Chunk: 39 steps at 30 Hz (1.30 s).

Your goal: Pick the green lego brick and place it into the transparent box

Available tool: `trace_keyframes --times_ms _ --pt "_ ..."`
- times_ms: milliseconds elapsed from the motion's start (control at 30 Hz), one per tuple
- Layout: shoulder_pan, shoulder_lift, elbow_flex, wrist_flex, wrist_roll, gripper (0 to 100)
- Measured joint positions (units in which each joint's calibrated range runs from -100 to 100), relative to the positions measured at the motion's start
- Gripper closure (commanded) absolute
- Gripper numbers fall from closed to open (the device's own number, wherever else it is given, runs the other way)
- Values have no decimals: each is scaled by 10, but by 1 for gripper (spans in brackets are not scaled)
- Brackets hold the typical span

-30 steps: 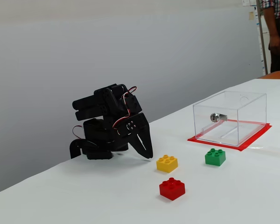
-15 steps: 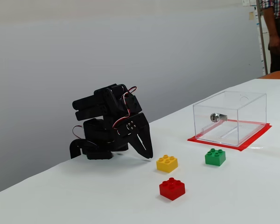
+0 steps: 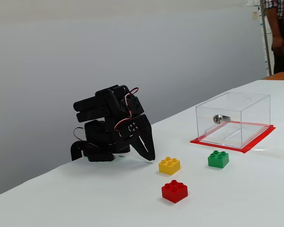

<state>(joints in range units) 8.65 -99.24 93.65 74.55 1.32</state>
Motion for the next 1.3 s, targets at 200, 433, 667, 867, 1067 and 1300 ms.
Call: trace_keyframes --times_ms 200,433,667,867,1067,1300 --pt "0 0 0 0 0 98" --pt "0 0 0 0 0 98" --pt "0 0 0 0 0 98" --pt "0 2 -2 0 3 98" --pt "0 59 -47 -15 4 98" --pt "0 162 -122 -61 1 98"
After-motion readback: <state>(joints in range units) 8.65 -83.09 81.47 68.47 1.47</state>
